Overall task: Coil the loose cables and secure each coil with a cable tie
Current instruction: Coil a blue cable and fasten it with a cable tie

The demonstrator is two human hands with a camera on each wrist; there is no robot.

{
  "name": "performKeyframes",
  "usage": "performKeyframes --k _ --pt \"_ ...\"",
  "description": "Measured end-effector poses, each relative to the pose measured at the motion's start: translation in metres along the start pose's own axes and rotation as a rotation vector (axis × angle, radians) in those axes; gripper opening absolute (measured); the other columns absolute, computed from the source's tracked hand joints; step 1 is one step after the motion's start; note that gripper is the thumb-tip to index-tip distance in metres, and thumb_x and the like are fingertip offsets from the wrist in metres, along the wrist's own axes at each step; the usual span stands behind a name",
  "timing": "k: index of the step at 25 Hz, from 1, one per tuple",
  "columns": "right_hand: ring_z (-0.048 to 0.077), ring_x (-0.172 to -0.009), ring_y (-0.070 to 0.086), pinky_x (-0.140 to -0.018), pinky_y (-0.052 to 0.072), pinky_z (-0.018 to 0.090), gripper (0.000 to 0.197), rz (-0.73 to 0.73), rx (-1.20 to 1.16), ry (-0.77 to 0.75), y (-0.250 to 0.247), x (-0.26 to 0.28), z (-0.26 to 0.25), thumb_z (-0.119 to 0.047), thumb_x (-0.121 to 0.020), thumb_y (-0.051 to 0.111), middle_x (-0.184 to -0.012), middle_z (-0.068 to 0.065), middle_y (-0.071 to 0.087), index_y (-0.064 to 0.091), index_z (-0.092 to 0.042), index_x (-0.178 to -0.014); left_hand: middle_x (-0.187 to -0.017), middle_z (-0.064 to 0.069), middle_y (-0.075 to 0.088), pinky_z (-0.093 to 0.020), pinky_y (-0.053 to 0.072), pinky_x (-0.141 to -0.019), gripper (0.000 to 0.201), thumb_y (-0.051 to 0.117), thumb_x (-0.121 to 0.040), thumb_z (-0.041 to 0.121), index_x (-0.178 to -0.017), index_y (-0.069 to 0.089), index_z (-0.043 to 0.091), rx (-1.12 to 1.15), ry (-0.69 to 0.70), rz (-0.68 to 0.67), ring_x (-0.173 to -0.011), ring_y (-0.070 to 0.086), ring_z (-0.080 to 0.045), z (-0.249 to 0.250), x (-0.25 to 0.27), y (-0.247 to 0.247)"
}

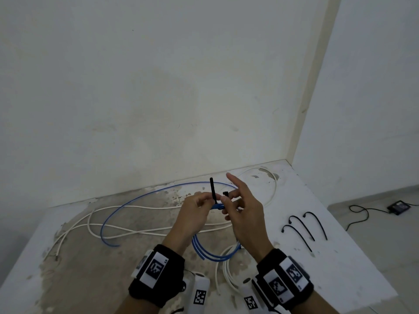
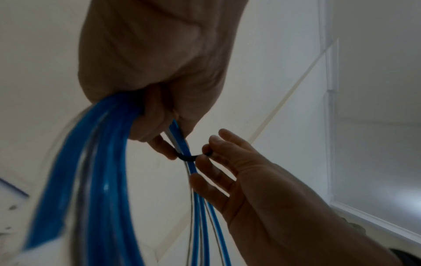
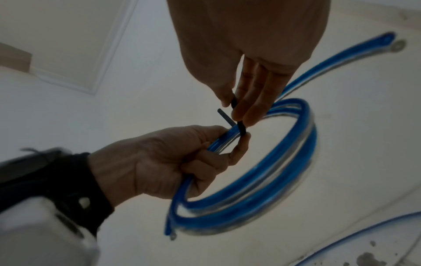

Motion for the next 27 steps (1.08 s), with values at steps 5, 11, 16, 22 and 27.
performKeyframes --k 5,11,16,22,27 --pt "0.022 -0.066 0.063 -0.063 0.060 0.033 0.053 -0.169 0.079 -0.030 0.009 -0.003 0.004 -0.014 -0.101 0.056 -0.088 -0.008 0.056 0.047 -0.047 -0.142 -0.095 0.005 0.075 -0.020 0.048 -0.077 0.026 0.053 -0.095 0.012 -0.101 0.076 0.023 -0.070 0.001 -0.089 -0.084 0.067 0.002 -0.011 -0.004 0.004" --pt "0.017 -0.061 0.066 -0.061 0.059 0.028 0.023 -0.114 -0.006 0.018 0.000 -0.008 0.005 -0.010 -0.099 0.058 -0.088 -0.002 0.061 0.067 -0.025 -0.114 -0.075 0.007 0.059 -0.017 0.031 -0.046 0.027 0.045 -0.101 0.020 -0.112 0.069 0.026 0.023 -0.082 -0.069 -0.051 0.041 -0.007 -0.015 0.000 0.001" --pt "0.015 -0.069 0.069 -0.062 0.061 0.029 0.023 -0.146 -0.013 0.015 0.003 -0.007 0.008 -0.009 -0.099 0.058 -0.093 -0.019 0.066 0.069 -0.027 -0.107 -0.076 -0.003 0.055 -0.023 0.028 -0.044 0.026 0.042 -0.099 0.047 -0.095 0.067 0.040 0.171 -0.151 0.028 -0.047 0.033 -0.010 -0.017 0.004 -0.001" --pt "0.019 -0.070 0.071 -0.066 0.061 0.030 0.022 -0.152 -0.045 0.032 0.010 -0.002 0.008 -0.008 -0.097 0.061 -0.094 -0.006 0.067 0.068 -0.019 -0.114 -0.084 -0.003 0.067 -0.024 0.027 -0.046 0.024 0.052 -0.094 0.042 -0.085 0.072 0.032 0.223 -0.230 0.063 -0.051 0.036 -0.012 -0.022 0.007 -0.007" --pt "0.020 -0.069 0.074 -0.066 0.061 0.029 0.018 -0.096 -0.135 0.085 0.007 -0.005 0.013 -0.007 -0.094 0.067 -0.087 -0.007 0.069 0.067 -0.019 -0.107 -0.079 0.003 0.067 -0.021 0.026 -0.043 0.024 0.053 -0.094 0.038 -0.091 0.074 0.028 0.287 -0.284 0.064 -0.049 0.032 -0.011 -0.023 0.006 -0.009"
Point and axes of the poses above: each hand's wrist, its own x-axis away from the middle knuckle, its own y-axis out of the palm, z = x × y, the point moved 8 cm from there along -x, towards the middle knuckle
